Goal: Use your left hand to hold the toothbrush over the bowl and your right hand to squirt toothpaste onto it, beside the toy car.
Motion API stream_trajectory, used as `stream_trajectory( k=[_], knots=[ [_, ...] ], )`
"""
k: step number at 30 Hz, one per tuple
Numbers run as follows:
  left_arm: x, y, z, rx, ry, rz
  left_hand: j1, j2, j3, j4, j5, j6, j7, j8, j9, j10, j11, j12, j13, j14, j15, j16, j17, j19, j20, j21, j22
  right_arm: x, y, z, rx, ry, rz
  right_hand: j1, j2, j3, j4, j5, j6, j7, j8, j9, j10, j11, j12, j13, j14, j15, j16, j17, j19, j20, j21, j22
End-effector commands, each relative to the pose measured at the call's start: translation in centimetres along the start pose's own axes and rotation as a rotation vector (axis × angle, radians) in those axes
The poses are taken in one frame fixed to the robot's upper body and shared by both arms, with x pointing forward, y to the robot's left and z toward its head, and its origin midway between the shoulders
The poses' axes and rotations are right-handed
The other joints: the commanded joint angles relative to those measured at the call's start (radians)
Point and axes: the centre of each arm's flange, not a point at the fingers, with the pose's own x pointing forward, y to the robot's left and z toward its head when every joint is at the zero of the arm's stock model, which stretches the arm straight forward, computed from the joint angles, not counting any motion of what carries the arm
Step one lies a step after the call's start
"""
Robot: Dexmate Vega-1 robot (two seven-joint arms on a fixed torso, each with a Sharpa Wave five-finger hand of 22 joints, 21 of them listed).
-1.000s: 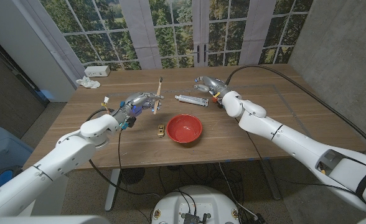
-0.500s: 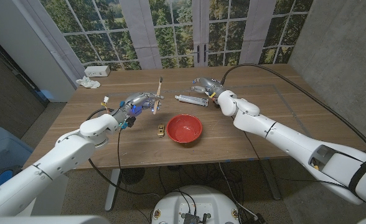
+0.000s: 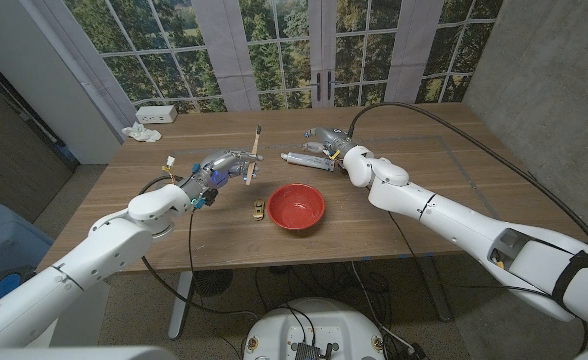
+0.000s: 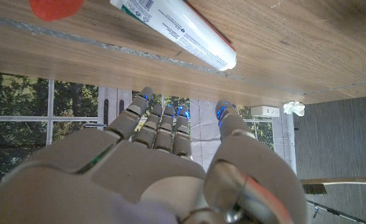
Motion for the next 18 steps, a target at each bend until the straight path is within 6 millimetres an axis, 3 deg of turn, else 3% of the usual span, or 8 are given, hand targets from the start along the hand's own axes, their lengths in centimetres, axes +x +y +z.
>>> stream_trajectory(
  k=[1,18],
  knots=[
    [0.0,0.2,-0.1,-0.005,0.0,0.003,0.037,0.038,0.034,0.024,0.007,0.045,-0.023,0.005,0.001,0.211,-0.203,0.002,0.004,0.098,-0.106,0.004,0.0,0.003,-0.152,0.003,0.002,1.0,0.7,0.8,-0.036,0.002,0.032,0.018,-0.005,0.002,-0.007,0.005,-0.003,-0.001,0.003,0.005,0.001,-0.001,0.0,0.002,0.0,-0.004,-0.004,-0.001,0.017,-0.001,-0.001,0.006],
    [0.3,0.5,-0.2,-0.009,0.01,0.007,0.04,0.038,0.032,0.024,0.007,0.045,-0.024,0.004,0.003,0.213,-0.205,-0.003,0.004,0.103,-0.106,0.005,0.002,0.003,-0.152,0.004,0.002,2.4,1.6,1.2,-0.083,0.01,0.052,0.048,-0.032,-0.011,-0.009,-0.006,0.006,-0.001,0.012,0.005,-0.004,-0.001,0.0,0.001,0.025,0.005,0.004,-0.009,0.058,0.015,0.01,0.007]
  ],
)
